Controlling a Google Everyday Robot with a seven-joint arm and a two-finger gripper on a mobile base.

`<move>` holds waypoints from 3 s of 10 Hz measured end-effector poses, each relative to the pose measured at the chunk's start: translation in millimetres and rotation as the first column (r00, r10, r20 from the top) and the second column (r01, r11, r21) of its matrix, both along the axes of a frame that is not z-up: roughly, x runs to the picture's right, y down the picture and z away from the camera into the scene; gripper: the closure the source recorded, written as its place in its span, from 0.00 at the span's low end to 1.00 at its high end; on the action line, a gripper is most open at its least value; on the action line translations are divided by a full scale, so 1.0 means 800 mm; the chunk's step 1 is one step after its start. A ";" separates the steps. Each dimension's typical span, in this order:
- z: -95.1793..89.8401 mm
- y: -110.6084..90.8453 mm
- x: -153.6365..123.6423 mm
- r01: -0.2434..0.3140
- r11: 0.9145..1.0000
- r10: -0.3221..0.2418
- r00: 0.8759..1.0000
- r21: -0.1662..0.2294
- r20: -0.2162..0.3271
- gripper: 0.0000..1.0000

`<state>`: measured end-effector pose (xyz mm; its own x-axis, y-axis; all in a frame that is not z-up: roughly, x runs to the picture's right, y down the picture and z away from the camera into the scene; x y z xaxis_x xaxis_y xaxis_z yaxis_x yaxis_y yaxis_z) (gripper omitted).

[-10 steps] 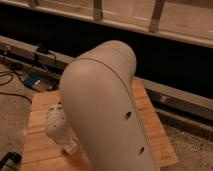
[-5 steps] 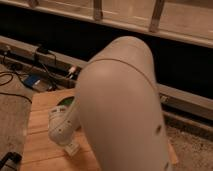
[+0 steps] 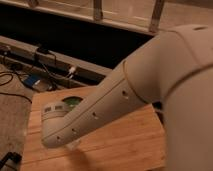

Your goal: Place the bottle in the ceramic bowl

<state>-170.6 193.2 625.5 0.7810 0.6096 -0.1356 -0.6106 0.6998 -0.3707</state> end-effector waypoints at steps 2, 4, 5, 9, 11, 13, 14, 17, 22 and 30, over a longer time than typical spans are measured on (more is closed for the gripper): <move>-0.036 -0.033 0.007 0.023 0.997 -0.023 1.000 0.070 -0.007 1.00; -0.046 -0.059 0.004 0.050 0.993 -0.050 0.999 0.103 -0.002 1.00; -0.038 -0.070 0.004 0.060 0.992 -0.061 0.998 0.113 0.003 1.00; 0.045 -0.124 0.005 0.089 0.985 -0.095 0.995 0.147 0.034 1.00; 0.048 -0.126 0.007 0.087 0.985 -0.092 0.995 0.148 0.032 1.00; 0.048 -0.125 0.007 0.088 0.985 -0.093 0.995 0.145 0.030 1.00; 0.050 -0.123 0.005 0.091 0.987 -0.096 0.995 0.134 0.029 1.00; 0.099 -0.121 0.011 0.080 0.992 -0.083 0.996 0.094 0.026 1.00; 0.173 -0.179 0.060 0.034 0.995 -0.037 0.999 0.093 0.026 1.00; 0.197 -0.152 -0.038 0.081 0.996 -0.086 0.979 0.034 0.187 0.99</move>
<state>-200.9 71.7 783.3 0.8394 0.5425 0.0331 -0.4708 0.7563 -0.4542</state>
